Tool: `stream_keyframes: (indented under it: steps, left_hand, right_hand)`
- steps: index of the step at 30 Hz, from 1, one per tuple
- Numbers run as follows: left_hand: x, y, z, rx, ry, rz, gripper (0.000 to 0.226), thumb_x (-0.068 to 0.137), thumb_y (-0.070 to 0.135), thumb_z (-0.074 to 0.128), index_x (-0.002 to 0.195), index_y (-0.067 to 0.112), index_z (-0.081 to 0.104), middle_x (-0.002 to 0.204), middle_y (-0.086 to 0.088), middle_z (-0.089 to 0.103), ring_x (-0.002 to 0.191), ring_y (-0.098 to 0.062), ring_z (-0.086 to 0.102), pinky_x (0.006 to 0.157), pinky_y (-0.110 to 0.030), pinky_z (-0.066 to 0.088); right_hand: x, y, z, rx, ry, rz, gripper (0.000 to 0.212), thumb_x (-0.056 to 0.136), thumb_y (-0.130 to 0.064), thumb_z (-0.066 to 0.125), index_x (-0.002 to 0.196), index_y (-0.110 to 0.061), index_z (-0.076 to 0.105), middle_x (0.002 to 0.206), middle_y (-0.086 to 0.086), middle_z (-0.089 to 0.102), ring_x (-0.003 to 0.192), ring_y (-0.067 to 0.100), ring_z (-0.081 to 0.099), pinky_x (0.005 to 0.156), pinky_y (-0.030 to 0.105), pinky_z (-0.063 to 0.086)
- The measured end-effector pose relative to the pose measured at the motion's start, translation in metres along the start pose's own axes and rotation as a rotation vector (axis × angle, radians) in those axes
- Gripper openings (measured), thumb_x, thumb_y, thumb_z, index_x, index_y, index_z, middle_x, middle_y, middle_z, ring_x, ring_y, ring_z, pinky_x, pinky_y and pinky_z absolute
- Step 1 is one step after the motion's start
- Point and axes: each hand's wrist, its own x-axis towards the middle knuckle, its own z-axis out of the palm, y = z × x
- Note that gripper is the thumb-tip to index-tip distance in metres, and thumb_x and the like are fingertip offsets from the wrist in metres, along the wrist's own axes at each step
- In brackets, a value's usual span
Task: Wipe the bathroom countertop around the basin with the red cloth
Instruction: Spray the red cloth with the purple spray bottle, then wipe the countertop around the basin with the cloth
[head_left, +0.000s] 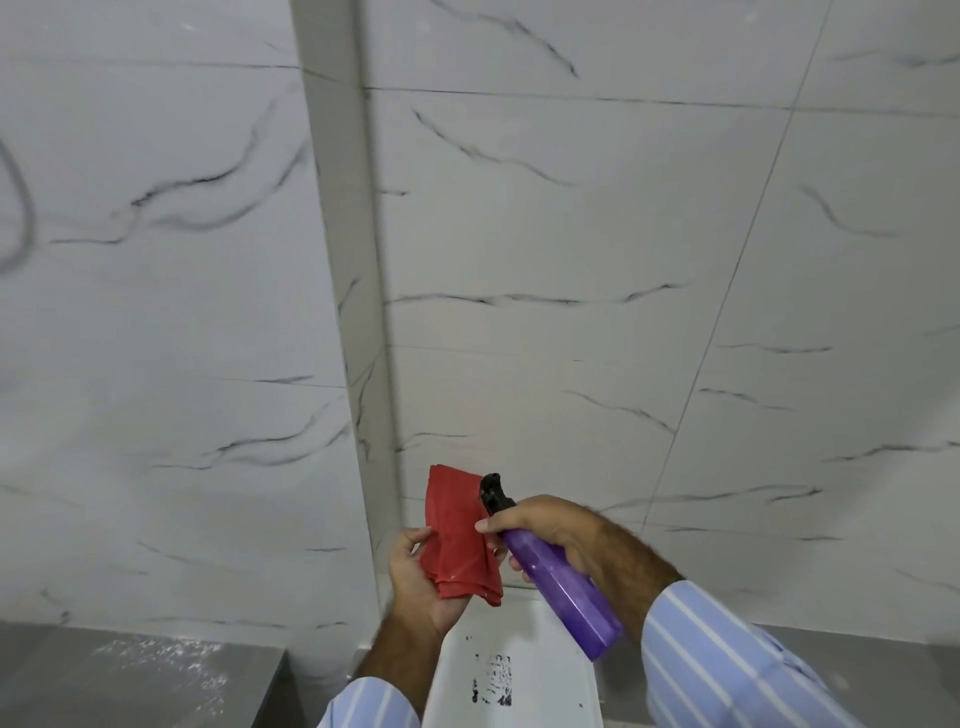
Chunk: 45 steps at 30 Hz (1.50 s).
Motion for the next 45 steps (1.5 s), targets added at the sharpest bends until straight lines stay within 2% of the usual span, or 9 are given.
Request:
stream_keyframes:
  steps: [6,11,14,21,25,31,37,41,45]
  left_hand:
    - [-0.001,0.001,-0.009,-0.083,-0.009,-0.007,0.052,0.080,0.026,0.055,0.122,-0.002,0.065,0.103,-0.030,0.077,0.083,-0.045,0.077,0.075,-0.059,0.063]
    - [0.002,0.004,-0.018,-0.075,-0.013,-0.049,0.066,0.082,0.026,0.053,0.142,-0.001,0.058,0.143,-0.031,0.062,0.126,-0.048,0.062,0.117,-0.069,0.037]
    - [0.001,0.009,-0.033,-0.064,0.025,-0.057,0.077,0.079,0.024,0.055,0.152,0.003,0.049,0.153,-0.030,0.052,0.148,-0.046,0.044,0.120,-0.069,0.032]
    - [0.002,0.010,-0.068,0.008,0.055,-0.091,0.076,0.078,0.019,0.056,0.151,-0.002,0.048,0.158,-0.032,0.045,0.149,-0.047,0.041,0.120,-0.071,0.030]
    - [0.001,0.013,-0.086,0.073,0.079,-0.139,0.079,0.077,0.016,0.057,0.151,-0.009,0.045,0.159,-0.034,0.042,0.143,-0.050,0.044,0.121,-0.069,0.030]
    - [-0.002,0.011,-0.108,0.108,0.079,-0.201,0.078,0.080,0.017,0.054,0.154,-0.006,0.042,0.163,-0.032,0.034,0.152,-0.047,0.036,0.124,-0.069,0.025]
    - [-0.003,0.013,-0.126,0.085,0.103,-0.187,0.077,0.083,0.017,0.051,0.156,-0.004,0.040,0.163,-0.032,0.034,0.155,-0.047,0.028,0.123,-0.070,0.027]
    - [-0.009,0.015,-0.132,0.121,0.114,-0.173,0.078,0.082,0.017,0.054,0.156,-0.005,0.039,0.166,-0.030,0.030,0.149,-0.047,0.039,0.126,-0.067,0.023]
    - [-0.027,0.020,-0.133,0.131,0.113,-0.168,0.075,0.083,0.017,0.052,0.153,-0.008,0.043,0.166,-0.031,0.026,0.145,-0.048,0.039,0.127,-0.067,0.019]
  right_hand:
    - [0.006,0.006,0.006,0.019,0.062,-0.124,0.034,0.071,-0.025,0.091,0.092,-0.005,0.076,0.081,0.011,0.079,0.058,0.019,0.071,0.055,0.029,0.060]
    - [0.023,0.025,0.006,0.108,0.227,-0.372,0.018,0.078,-0.024,0.086,0.087,-0.015,0.074,0.076,0.003,0.075,0.060,0.014,0.070,0.061,0.029,0.056]
    - [0.046,0.050,0.004,0.065,0.377,-0.428,0.020,0.085,-0.032,0.083,0.082,-0.017,0.072,0.078,0.001,0.072,0.071,0.015,0.067,0.069,0.030,0.054]
    - [0.108,0.125,0.021,0.190,0.479,-0.463,0.024,0.082,-0.021,0.089,0.094,-0.010,0.071,0.094,-0.001,0.075,0.091,0.017,0.071,0.080,0.022,0.051]
    - [0.151,0.169,0.035,0.245,0.544,-0.449,0.024,0.080,-0.005,0.089,0.087,-0.015,0.069,0.086,-0.005,0.074,0.083,0.017,0.069,0.071,0.006,0.049]
    - [0.182,0.208,0.039,0.170,0.484,-0.432,0.023,0.080,-0.024,0.091,0.086,-0.024,0.069,0.087,-0.029,0.074,0.081,-0.005,0.069,0.079,0.024,0.049]
    - [0.194,0.226,0.038,0.190,0.477,-0.370,0.027,0.075,-0.023,0.094,0.087,-0.017,0.071,0.082,-0.014,0.077,0.084,0.012,0.073,0.085,0.035,0.055]
    - [0.193,0.226,0.031,0.141,0.430,-0.344,0.068,0.064,-0.031,0.098,0.125,-0.021,0.068,0.125,-0.001,0.070,0.116,0.025,0.065,0.106,0.043,0.051]
    - [0.174,0.234,0.020,0.227,0.468,-0.286,0.124,0.064,-0.022,0.099,0.163,-0.024,0.025,0.166,0.002,0.035,0.151,0.027,0.035,0.126,0.049,0.030]
